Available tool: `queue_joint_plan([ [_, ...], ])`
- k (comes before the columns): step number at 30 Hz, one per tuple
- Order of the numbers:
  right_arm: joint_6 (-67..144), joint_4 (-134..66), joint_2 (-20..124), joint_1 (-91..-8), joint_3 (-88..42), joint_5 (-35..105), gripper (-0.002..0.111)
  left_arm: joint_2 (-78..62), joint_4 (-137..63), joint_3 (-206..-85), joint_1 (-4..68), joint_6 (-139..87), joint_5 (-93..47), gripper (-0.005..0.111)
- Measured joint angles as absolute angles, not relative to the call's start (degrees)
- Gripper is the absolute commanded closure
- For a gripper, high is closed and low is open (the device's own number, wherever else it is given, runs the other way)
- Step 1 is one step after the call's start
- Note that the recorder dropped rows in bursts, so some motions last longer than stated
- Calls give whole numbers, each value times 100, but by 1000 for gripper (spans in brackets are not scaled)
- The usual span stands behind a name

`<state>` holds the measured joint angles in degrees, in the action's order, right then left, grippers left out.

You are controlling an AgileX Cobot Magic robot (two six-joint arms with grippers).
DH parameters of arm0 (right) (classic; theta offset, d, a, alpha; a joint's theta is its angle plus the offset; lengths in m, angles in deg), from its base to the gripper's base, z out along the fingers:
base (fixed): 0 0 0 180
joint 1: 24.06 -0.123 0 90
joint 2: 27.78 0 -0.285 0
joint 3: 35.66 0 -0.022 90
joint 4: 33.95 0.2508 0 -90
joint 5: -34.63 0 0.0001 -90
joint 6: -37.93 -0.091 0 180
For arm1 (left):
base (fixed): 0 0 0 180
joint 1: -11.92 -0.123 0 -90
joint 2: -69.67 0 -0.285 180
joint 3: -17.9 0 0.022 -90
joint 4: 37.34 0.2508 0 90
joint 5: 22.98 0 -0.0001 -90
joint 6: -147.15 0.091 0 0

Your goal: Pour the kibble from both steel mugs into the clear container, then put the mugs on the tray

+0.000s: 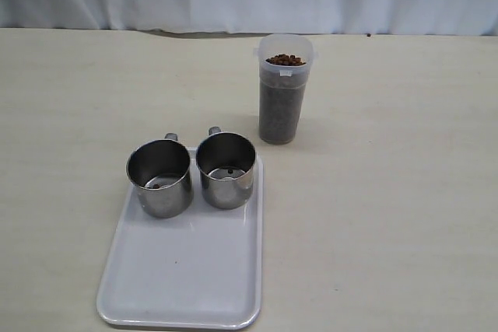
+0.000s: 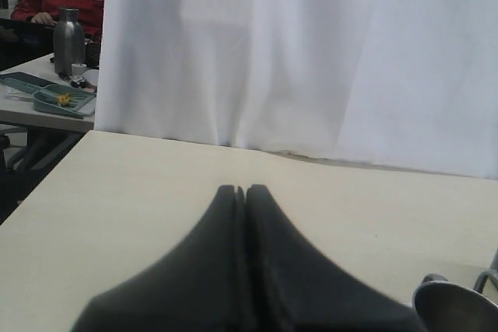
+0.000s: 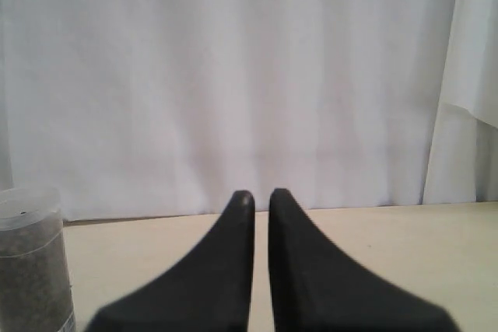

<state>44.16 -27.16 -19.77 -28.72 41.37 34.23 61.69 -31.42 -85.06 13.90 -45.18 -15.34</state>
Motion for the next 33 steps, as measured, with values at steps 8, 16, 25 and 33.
queue_joint_plan([
  [8, 4044, -3337, -1977, -2872, 4137, 3614, 103, 6169, -3142, -8506, 1390, -4518, -1534, 107],
  [16, 3763, -3679, -1977, -2872, 4137, 3845, 103, 6169, -3146, -8506, 1390, -4518, -1534, 107],
  [25, 3690, -3508, -1977, -2872, 4137, 4113, 103, 6169, -3156, -8506, 1390, -4518, -1534, 107],
  [33, 3676, -3484, -1977, -2872, 4137, 4346, 103, 6169, -3156, -8506, 1390, -4518, -1534, 107],
])
